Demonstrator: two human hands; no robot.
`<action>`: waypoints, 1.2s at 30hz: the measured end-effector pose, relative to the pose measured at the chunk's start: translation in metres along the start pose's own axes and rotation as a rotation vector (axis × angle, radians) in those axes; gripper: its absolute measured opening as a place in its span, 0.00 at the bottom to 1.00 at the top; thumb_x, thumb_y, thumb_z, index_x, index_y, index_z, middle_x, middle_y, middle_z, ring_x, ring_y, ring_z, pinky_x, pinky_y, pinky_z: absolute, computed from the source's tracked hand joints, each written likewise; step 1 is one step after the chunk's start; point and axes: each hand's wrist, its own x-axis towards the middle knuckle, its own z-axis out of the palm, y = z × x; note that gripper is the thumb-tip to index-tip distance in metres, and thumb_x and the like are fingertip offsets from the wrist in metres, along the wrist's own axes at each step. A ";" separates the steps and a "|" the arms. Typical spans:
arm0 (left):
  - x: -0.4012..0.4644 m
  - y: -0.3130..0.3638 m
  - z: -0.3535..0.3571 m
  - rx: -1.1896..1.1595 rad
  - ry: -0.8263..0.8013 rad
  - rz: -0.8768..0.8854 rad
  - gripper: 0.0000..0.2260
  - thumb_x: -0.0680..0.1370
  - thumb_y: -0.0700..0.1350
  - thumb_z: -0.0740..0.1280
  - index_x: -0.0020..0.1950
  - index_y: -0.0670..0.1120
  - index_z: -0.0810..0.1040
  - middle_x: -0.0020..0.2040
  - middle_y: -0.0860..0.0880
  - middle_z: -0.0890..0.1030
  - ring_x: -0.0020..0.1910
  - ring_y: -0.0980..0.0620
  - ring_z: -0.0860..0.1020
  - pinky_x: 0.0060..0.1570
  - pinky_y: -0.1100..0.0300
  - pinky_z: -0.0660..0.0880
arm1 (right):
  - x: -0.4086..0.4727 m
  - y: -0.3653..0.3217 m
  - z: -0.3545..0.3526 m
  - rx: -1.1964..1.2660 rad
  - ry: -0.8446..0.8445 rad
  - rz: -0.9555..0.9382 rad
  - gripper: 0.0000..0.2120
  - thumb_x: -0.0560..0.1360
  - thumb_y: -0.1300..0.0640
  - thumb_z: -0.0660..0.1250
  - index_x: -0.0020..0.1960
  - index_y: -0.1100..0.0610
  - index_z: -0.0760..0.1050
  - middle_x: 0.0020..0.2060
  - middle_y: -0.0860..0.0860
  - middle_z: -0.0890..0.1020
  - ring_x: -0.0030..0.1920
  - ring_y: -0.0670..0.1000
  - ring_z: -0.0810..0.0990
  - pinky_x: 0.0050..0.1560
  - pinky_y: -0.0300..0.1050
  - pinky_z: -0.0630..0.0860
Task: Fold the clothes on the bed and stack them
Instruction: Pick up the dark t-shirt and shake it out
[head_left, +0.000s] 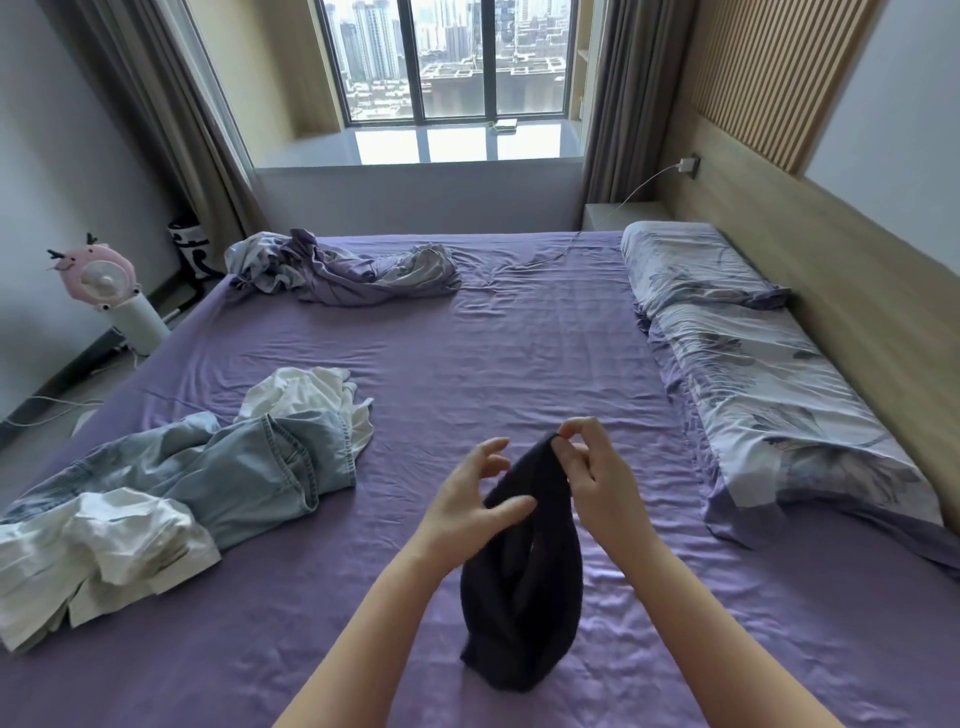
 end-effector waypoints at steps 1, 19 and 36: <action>0.001 0.001 0.005 0.074 -0.014 0.007 0.20 0.68 0.52 0.73 0.59 0.54 0.75 0.50 0.57 0.79 0.51 0.64 0.76 0.50 0.69 0.69 | 0.001 -0.001 0.000 -0.007 0.004 -0.004 0.04 0.79 0.59 0.60 0.47 0.52 0.68 0.25 0.49 0.69 0.25 0.45 0.65 0.29 0.38 0.62; 0.034 0.021 -0.009 0.027 0.280 0.042 0.07 0.78 0.43 0.66 0.41 0.42 0.76 0.35 0.52 0.75 0.36 0.53 0.72 0.42 0.57 0.68 | -0.026 0.027 -0.013 0.199 -0.043 0.210 0.09 0.74 0.62 0.69 0.50 0.50 0.75 0.37 0.52 0.84 0.35 0.46 0.80 0.39 0.41 0.74; -0.001 -0.008 0.020 0.248 0.146 0.093 0.17 0.71 0.34 0.64 0.56 0.48 0.79 0.48 0.53 0.80 0.49 0.52 0.79 0.53 0.57 0.74 | 0.007 0.015 -0.024 0.137 0.049 0.178 0.09 0.80 0.58 0.60 0.44 0.55 0.77 0.36 0.49 0.80 0.39 0.44 0.76 0.46 0.44 0.71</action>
